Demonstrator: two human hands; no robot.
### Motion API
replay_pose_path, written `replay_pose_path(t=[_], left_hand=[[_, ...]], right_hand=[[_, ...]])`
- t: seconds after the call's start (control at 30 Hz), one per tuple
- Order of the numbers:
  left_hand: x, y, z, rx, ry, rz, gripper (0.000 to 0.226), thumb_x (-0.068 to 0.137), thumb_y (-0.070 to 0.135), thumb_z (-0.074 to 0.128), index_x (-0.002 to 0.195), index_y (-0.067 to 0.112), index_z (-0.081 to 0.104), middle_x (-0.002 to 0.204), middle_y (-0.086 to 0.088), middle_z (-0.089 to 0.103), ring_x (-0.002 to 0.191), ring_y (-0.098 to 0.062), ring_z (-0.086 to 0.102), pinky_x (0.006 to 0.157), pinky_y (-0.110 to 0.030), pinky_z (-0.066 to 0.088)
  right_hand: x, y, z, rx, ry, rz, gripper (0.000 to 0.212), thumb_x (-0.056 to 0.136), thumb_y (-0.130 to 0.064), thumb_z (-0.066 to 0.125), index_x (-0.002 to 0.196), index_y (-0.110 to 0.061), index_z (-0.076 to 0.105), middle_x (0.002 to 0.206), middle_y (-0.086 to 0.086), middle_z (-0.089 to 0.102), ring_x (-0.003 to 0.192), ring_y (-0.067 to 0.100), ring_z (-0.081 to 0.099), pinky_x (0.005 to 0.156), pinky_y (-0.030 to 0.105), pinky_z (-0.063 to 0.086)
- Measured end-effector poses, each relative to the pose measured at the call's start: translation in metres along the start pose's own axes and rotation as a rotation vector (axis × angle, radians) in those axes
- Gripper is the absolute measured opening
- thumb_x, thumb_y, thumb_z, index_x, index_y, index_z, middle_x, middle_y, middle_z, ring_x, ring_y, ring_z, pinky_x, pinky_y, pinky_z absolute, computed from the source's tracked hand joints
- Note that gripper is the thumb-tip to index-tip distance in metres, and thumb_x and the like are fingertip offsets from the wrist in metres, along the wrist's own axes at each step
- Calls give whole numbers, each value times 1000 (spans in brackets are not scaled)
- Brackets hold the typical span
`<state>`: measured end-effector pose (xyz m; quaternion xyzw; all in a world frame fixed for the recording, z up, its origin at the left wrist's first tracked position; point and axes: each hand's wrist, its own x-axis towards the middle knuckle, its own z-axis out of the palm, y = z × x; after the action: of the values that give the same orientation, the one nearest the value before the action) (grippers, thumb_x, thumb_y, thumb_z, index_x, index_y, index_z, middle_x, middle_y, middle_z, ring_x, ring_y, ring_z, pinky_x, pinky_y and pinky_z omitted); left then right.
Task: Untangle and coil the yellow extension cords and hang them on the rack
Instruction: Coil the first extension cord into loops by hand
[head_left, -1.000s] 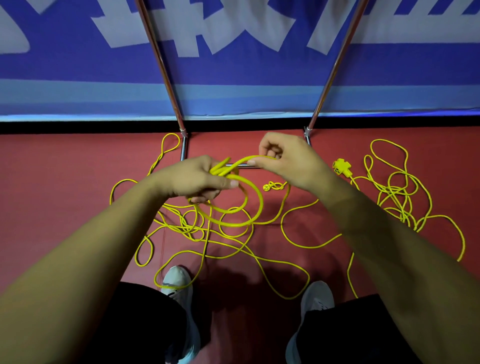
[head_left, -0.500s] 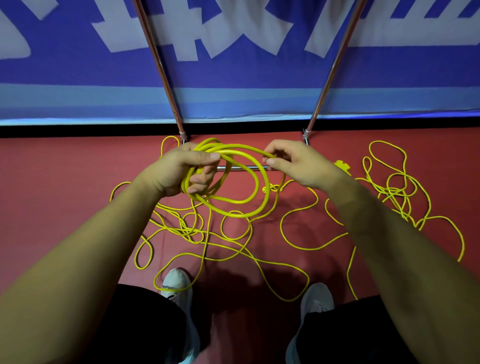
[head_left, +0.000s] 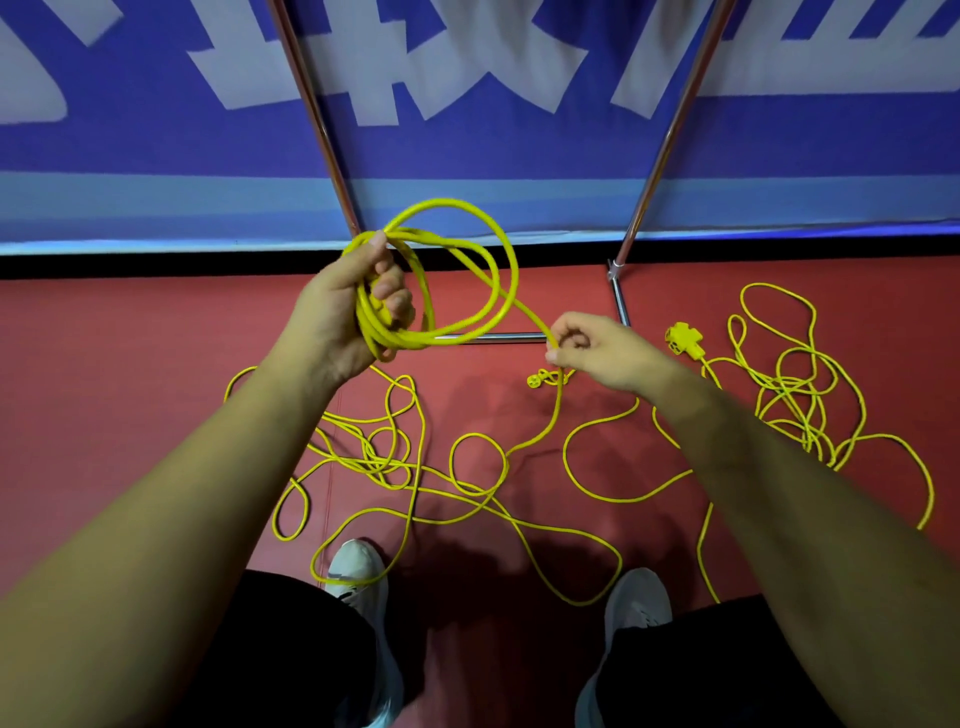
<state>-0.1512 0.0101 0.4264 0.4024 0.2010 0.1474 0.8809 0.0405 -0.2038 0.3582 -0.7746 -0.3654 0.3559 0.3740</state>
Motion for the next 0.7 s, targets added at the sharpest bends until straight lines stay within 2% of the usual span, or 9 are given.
replay_pose_path(t=[0.07, 0.13, 0.23, 0.33, 0.43, 0.5, 0.63, 0.7], left_hand=[[1, 2, 1, -79, 80, 33, 32, 99, 30, 47, 70, 18, 44, 51, 5, 42, 48, -10, 47, 46, -19, 40], [2, 1, 1, -114, 156, 49, 32, 100, 29, 49, 71, 18, 45, 53, 5, 44, 52, -11, 49, 51, -19, 43], [5, -2, 2, -105, 250, 86, 26, 101, 25, 53, 77, 19, 48, 58, 5, 45, 57, -13, 51, 55, -22, 43], [6, -2, 7, -35, 313, 150, 21, 99, 17, 54, 78, 18, 51, 58, 6, 47, 55, -12, 51, 54, -22, 43], [3, -1, 10, -17, 334, 185, 23, 99, 14, 54, 76, 17, 51, 56, 7, 45, 52, -11, 49, 52, -22, 42], [3, -1, 11, -19, 339, 194, 25, 99, 14, 54, 75, 18, 48, 54, 7, 42, 49, -11, 46, 50, -21, 40], [3, -6, 13, -5, 315, 227, 27, 98, 13, 56, 73, 16, 47, 56, 3, 41, 49, -12, 43, 49, -22, 39], [4, -9, 11, 55, 291, 265, 23, 98, 10, 55, 76, 14, 48, 59, 1, 42, 52, -13, 44, 52, -24, 39]], right_hand=[[0, 2, 9, 79, -46, 56, 14, 94, -10, 62, 84, -12, 53, 71, 5, 61, 65, 15, 63, 63, 21, 47], [-1, 0, 18, 125, -52, 107, 16, 98, -18, 58, 84, -10, 56, 74, 5, 60, 63, 19, 67, 57, 19, 47], [-3, -7, 33, 183, 39, 168, 25, 101, -28, 51, 88, -11, 63, 68, 5, 53, 48, 13, 52, 44, 19, 41], [-4, -15, 50, 248, 39, 221, 27, 103, -30, 46, 92, -12, 64, 58, 1, 39, 44, 11, 31, 42, 20, 31], [-7, -27, 64, 151, -57, 250, 25, 101, -24, 46, 95, -14, 68, 60, -1, 39, 40, 7, 30, 42, 18, 27], [-11, -37, 72, 58, -160, 244, 23, 98, -14, 46, 98, -14, 69, 60, 0, 41, 45, 10, 33, 45, 20, 29], [-20, -55, 89, -34, -327, 208, 32, 99, -12, 44, 116, 10, 60, 64, 1, 41, 53, 14, 34, 45, 23, 32], [-24, -63, 93, -71, -377, 160, 34, 101, -16, 43, 119, 8, 58, 66, 1, 47, 56, 21, 41, 48, 28, 38]])
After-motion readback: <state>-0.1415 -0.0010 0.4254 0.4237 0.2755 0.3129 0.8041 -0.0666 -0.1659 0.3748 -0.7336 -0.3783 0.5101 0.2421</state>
